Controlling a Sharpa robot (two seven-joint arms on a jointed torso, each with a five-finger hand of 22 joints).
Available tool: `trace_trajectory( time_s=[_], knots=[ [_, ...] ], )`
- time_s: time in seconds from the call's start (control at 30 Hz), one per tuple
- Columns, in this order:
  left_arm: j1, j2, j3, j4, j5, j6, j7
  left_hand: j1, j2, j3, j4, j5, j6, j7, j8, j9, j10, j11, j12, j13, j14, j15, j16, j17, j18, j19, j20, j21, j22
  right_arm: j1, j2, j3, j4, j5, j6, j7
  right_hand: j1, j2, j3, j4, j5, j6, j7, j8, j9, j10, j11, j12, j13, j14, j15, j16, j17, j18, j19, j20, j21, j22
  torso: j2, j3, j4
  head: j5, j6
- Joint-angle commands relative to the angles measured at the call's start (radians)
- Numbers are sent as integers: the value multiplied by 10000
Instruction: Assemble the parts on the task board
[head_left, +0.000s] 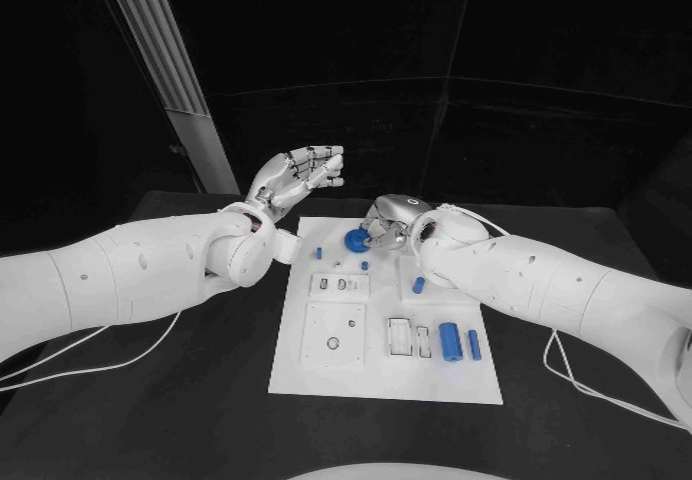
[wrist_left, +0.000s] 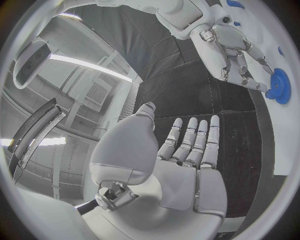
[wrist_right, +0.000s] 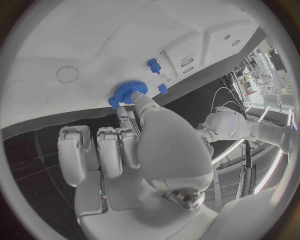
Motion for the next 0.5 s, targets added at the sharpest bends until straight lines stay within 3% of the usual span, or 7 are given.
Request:
trace_trajectory(
  time_s=[0.03,0.33,0.5],
  knots=[
    [23,1,8,7,-44,10,2022,10,112,-60,-4,24,-75,1362,34,-2,-42,17,-26,5,-43,-3,-28,14,50,-71,0,-25,-15,23,22,6,-4,-87,-28,-20,-110,-5,-66,-15,-138,-140,4,-48,-18,1059,70,25,2632,1041,51,24,2634,-75,1019,45,31,2634,1,-7,5,-4,-13],
    [23,-7,8,13,-44,7,2019,31,131,-61,-4,35,-91,1361,44,-3,-41,16,-24,5,-42,-3,-24,14,49,-79,0,-24,-15,22,11,6,17,-88,-70,21,-177,-27,-132,-12,-309,-220,-11,-30,-13,1059,56,25,2632,1041,45,24,2634,-75,1019,47,31,2634,1,-7,4,-3,-22],
    [24,-5,8,6,-44,15,2018,31,131,-61,-4,35,-91,1361,44,-3,-41,16,-24,5,-42,-3,-24,14,49,-79,0,-24,-15,21,-64,6,109,-88,-375,234,-213,-5,-160,0,-413,-151,-12,25,15,1059,55,25,2632,1041,42,24,2634,-75,1019,44,31,2634,-1,-4,1,5,-22]
  ],
)
